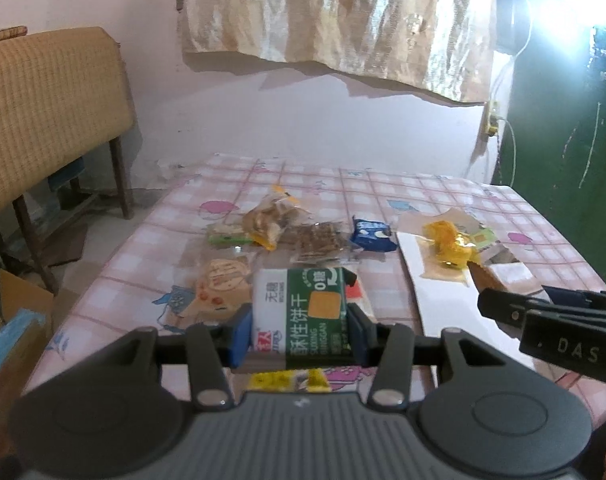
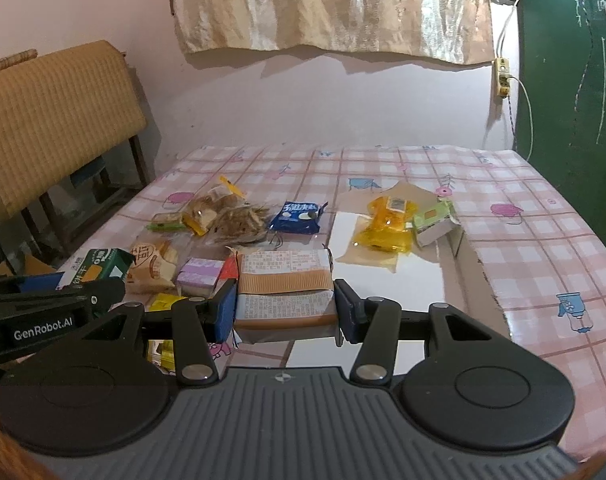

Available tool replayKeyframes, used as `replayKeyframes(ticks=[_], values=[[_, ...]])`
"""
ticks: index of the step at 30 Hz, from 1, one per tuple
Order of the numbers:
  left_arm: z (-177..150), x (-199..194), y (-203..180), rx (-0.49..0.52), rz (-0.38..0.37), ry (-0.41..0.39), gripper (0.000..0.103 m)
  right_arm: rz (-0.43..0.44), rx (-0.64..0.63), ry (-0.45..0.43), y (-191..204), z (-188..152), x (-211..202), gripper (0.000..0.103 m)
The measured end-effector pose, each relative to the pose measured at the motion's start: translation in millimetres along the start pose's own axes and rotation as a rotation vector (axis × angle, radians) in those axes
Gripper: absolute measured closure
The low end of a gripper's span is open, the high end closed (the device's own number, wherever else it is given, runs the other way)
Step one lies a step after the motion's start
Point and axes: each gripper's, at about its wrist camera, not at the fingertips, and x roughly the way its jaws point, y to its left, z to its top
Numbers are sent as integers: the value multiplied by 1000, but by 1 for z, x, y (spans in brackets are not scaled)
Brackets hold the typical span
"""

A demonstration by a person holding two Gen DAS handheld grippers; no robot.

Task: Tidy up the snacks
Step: 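Carry the biscuit box and cake packs toward the white box with both tools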

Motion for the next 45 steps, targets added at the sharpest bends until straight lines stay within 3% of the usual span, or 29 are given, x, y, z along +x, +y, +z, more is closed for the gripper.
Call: replayKeyframes(ticks=[45], values=[[30,16,-82,78,-174,-16,56,-159,140,-75,-40,0,-37,41]])
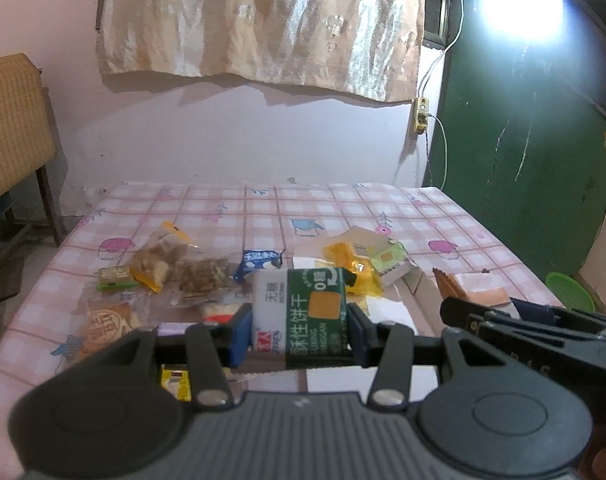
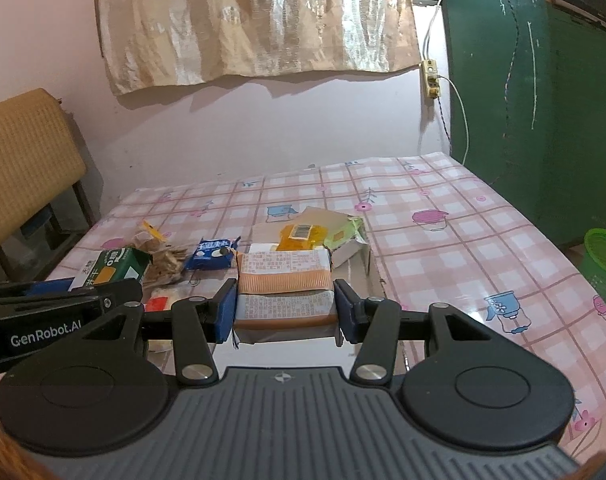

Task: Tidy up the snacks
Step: 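Carry the biscuit box and cake packs toward the white box with both tools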

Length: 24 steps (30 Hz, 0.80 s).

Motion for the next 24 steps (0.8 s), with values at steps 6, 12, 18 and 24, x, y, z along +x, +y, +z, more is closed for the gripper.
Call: replayKeyframes(ticks=[6,12,18,24], values=[[3,5,-7,8,-14,1,56,-18,8,-2,-3,0,1,41],[5,10,-14,16,-26,0,56,-31,13,-5,-5,1,0,41],[6,16,-19,24,-32,6,56,-42,20,-2,-8,1,1,41],[7,22,-22,32,-36,13,56,-49,24,-1,-7,3,3,41]])
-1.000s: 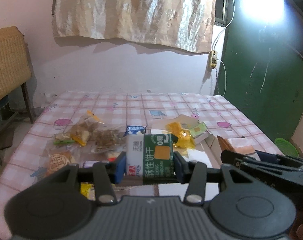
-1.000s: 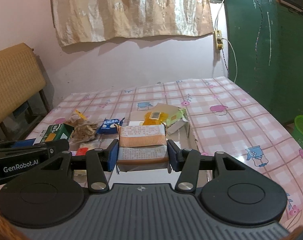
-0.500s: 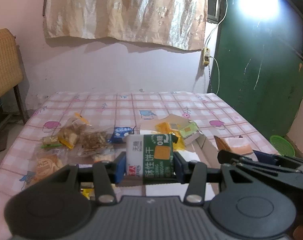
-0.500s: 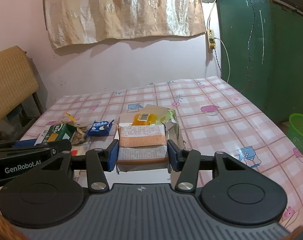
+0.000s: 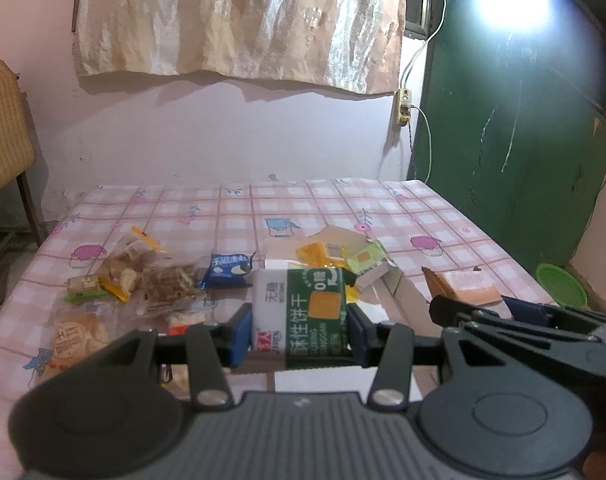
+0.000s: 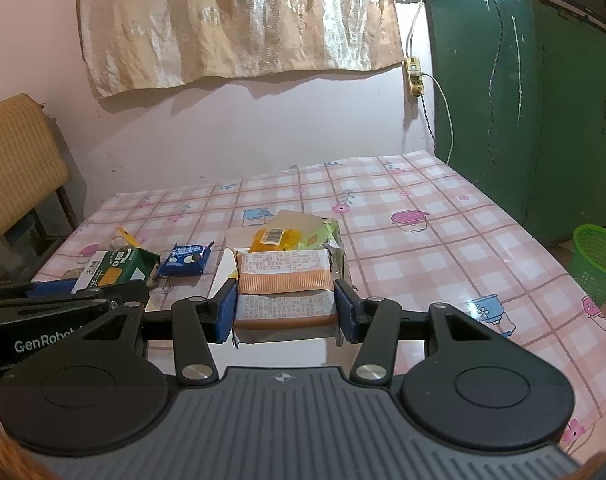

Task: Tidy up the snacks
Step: 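Carry the biscuit box and cake packs toward the white box with both tools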

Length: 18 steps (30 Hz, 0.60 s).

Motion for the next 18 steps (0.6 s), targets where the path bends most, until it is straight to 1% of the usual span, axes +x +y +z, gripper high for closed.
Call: replayKeyframes(ticks=[18], values=[[5,19,-9,19,-11,18,56,-20,8,12,-5,3,19,41]])
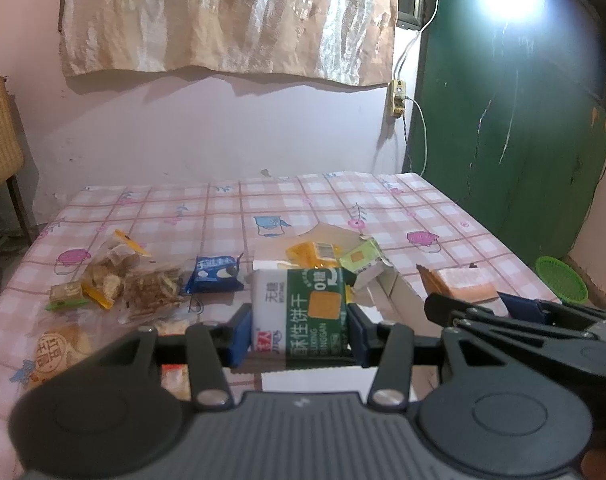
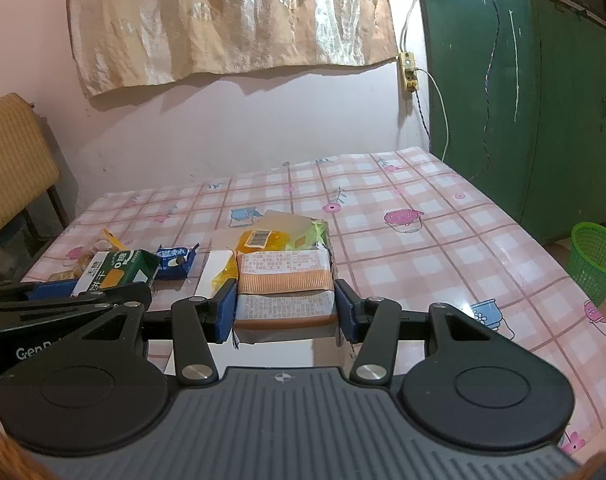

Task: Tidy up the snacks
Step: 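Carry the biscuit box and cake packs toward the white box with both tools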

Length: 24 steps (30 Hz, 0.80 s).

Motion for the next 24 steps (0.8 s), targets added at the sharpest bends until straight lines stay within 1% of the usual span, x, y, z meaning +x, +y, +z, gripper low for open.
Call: replayKeyframes(ticks=[11,24], values=[[2,24,-6,-4,-3,27,56,-11,-10,21,-2,3,22,41],[-1,60,-7,6,-4,71,56,-22,-9,61,-15,4,62,41]])
